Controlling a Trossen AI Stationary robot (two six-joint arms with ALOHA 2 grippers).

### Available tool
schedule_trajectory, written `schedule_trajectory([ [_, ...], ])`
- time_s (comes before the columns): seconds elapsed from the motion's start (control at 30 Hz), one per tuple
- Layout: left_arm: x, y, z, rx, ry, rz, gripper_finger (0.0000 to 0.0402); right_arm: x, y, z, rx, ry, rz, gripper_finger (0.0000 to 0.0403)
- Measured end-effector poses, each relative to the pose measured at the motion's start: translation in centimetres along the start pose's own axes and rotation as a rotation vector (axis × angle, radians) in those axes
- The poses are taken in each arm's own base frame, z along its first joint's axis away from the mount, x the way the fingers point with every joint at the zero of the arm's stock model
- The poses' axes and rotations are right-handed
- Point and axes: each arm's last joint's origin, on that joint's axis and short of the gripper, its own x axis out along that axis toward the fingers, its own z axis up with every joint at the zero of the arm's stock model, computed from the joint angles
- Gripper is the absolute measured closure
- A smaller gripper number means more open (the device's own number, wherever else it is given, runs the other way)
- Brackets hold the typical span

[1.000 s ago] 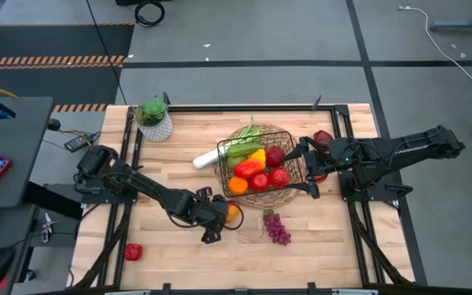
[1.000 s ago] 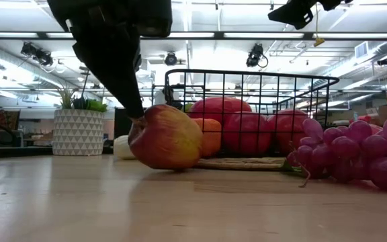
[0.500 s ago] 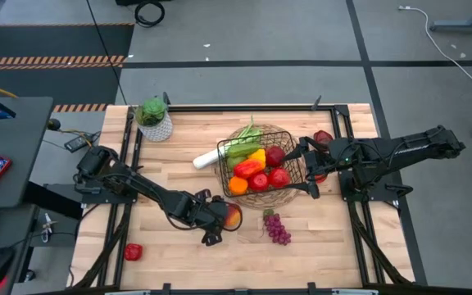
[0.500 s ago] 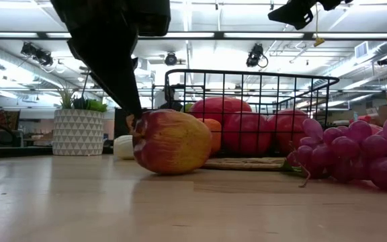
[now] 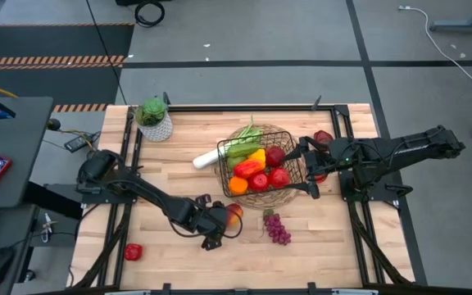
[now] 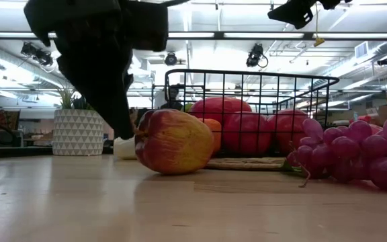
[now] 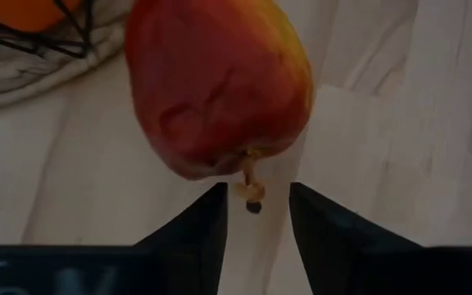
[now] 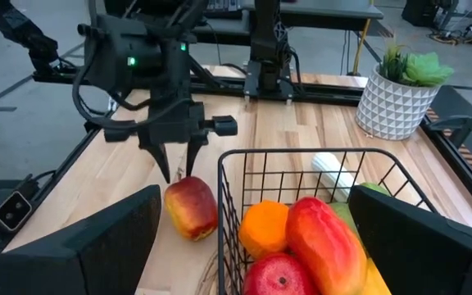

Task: Build produce basket
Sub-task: Put the apple into the wire basket

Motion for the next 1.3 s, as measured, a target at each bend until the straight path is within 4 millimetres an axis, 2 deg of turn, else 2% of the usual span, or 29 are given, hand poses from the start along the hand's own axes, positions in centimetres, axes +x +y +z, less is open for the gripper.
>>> schedule_trajectory([
  [0.63,0.74,0.34,0.22,-0.070,0.004,0.011,0.0304,0.00,0.06,-0.01,0.000,0.001,0.017,0.0003],
  [0.83,0.76,0.42,0.28,-0.119,0.006,0.009,0.0336,0.00,0.06,-0.02,-0.001,0.001,0.017,0.0003],
  [1.03,0.75,0.42,0.29,-0.123,0.005,0.009,0.0387,0.00,0.06,-0.02,-0.001,0.001,0.017,0.0003],
  [1.3,0.67,0.58,0.43,-0.093,-0.005,0.018,0.0388,0.00,0.06,-0.02,-0.001,0.001,0.017,0.0003],
])
